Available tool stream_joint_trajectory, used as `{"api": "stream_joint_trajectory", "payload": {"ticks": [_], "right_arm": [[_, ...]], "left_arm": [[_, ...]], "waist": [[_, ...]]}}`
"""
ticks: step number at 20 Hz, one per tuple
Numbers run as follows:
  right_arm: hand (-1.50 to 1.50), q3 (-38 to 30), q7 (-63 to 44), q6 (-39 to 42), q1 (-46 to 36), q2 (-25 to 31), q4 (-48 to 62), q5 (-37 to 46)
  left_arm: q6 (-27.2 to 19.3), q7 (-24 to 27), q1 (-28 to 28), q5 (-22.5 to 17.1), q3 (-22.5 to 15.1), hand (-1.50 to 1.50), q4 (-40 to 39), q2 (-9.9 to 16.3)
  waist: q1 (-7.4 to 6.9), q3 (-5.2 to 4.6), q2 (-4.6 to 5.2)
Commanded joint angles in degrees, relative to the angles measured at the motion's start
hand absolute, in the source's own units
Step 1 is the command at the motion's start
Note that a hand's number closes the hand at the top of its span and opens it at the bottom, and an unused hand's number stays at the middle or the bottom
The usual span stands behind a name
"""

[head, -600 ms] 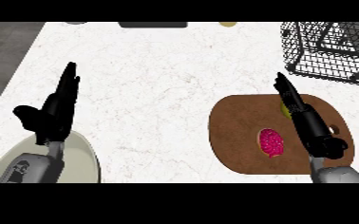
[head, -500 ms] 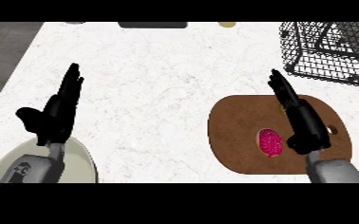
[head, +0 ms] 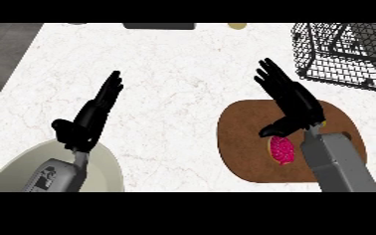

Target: Pick the lemon from the cutting board and place it in the tiered basket

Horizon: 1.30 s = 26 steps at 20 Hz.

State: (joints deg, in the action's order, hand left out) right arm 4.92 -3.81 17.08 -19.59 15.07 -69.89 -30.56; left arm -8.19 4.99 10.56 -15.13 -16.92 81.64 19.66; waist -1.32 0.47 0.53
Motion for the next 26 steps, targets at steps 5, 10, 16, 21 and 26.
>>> {"api": "stream_joint_trajectory", "payload": {"ticks": [5,10,16,21,26], "right_arm": [[-1.5,-8.0,-0.75,14.85,-9.2,13.45,5.89,-4.41],[-1.5,-3.67,-2.95,19.02,-14.21,26.71,3.68,8.22],[-1.5,3.17,-1.94,35.07,-18.67,39.62,-0.5,18.83],[-1.5,6.03,5.36,40.89,-19.11,39.72,0.51,27.63],[-1.5,6.24,6.67,42.18,-19.18,38.42,0.43,32.77]], "left_arm": [[3.41,3.71,-3.52,0.36,-0.59,0.0,-4.15,-1.47],[3.28,1.63,-1.71,0.24,-0.59,0.0,-4.04,-1.9],[2.2,1.12,-0.28,1.18,-1.04,0.0,-5.56,-3.51],[4.43,5.02,-2.18,1.15,0.18,0.0,-7.25,-3.32],[4.69,2.6,-3.22,1.91,0.48,0.0,-4.62,-3.95]], "waist": [[0.86,-0.48,-0.3],[0.56,-0.57,-0.2],[0.25,-0.51,-0.04],[0.23,-0.43,-0.16],[0.67,-0.47,-0.48]]}}
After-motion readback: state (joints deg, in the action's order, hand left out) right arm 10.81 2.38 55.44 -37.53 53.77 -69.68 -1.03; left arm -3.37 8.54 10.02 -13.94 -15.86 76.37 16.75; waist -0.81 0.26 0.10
